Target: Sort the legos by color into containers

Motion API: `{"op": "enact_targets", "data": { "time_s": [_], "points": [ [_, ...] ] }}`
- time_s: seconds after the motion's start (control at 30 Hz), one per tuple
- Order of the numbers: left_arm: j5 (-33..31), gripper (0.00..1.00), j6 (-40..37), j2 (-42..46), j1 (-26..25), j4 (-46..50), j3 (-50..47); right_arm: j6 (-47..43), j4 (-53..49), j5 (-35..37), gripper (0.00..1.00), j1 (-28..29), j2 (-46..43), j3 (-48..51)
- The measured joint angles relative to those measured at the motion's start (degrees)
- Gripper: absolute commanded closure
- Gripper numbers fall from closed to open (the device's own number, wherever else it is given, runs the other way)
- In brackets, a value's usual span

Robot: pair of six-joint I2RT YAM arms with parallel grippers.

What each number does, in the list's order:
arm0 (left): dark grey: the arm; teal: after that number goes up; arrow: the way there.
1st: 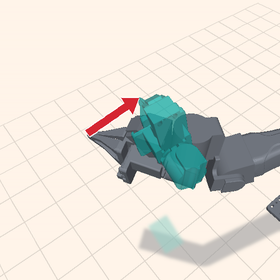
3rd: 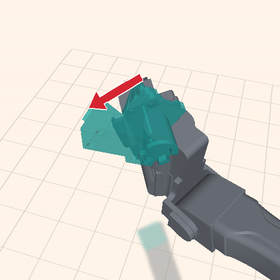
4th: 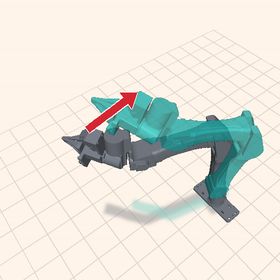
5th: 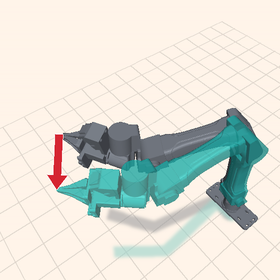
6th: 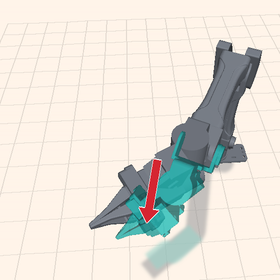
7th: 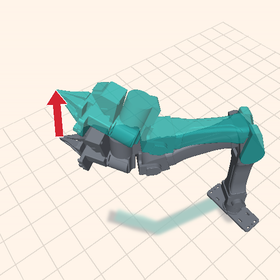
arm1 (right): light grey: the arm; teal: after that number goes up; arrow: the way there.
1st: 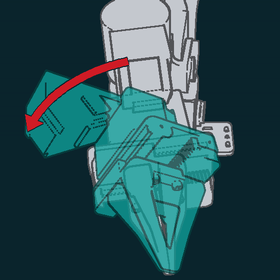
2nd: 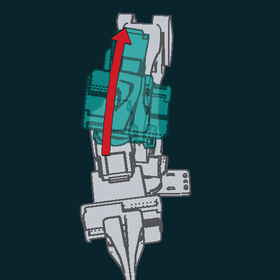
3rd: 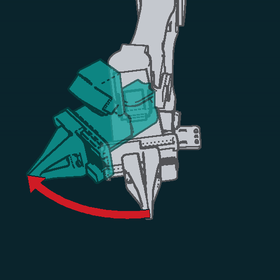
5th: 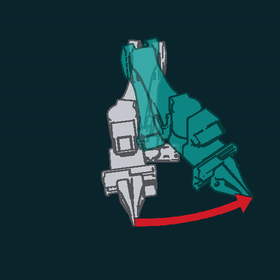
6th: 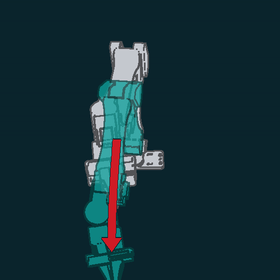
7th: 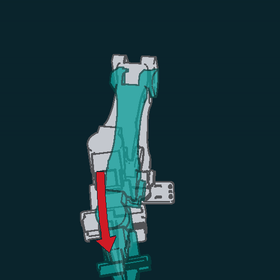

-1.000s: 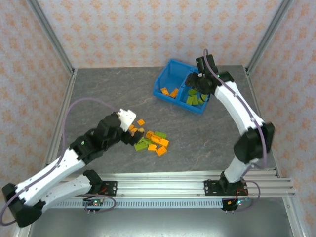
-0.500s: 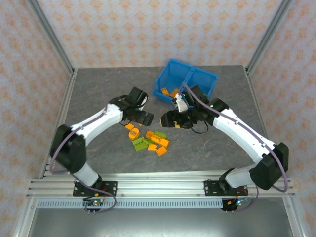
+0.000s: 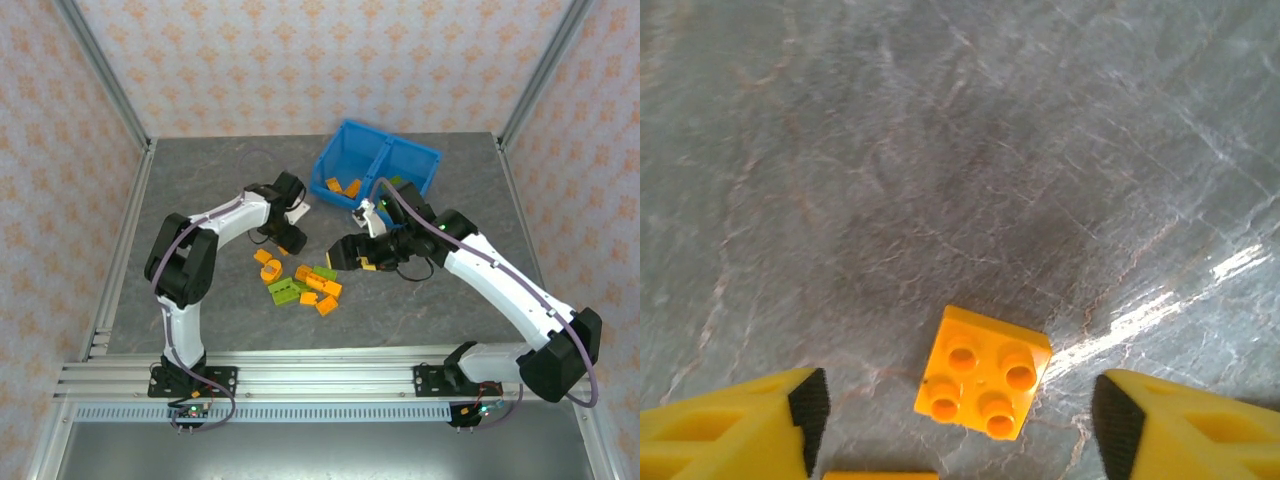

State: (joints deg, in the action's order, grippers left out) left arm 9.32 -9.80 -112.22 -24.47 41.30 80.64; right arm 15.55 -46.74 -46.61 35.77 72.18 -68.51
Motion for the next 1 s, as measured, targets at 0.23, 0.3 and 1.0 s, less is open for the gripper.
{"op": "enact_targets", "data": {
  "time_s": [0.23, 0.3, 1.0],
  "points": [
    [2.3, 0.47, -1.7, -3.7, 0.5, 2.4, 1.8, 0.0, -0.5, 1.5, 0.01, 0.0, 0.0, 0.9],
    [2.4, 0.54, -2.0, -4.8, 0.5, 2.9, 2.3, 0.0, -0.6, 1.8, 0.01, 0.0, 0.0, 0.9],
    [13.0, 0.69, 3.0, 8.0, 0.2, -2.3, 5.6, 7.3, 1.2, 24.0, 0.0, 0.1, -4.9, 1.1]
  ]
}}
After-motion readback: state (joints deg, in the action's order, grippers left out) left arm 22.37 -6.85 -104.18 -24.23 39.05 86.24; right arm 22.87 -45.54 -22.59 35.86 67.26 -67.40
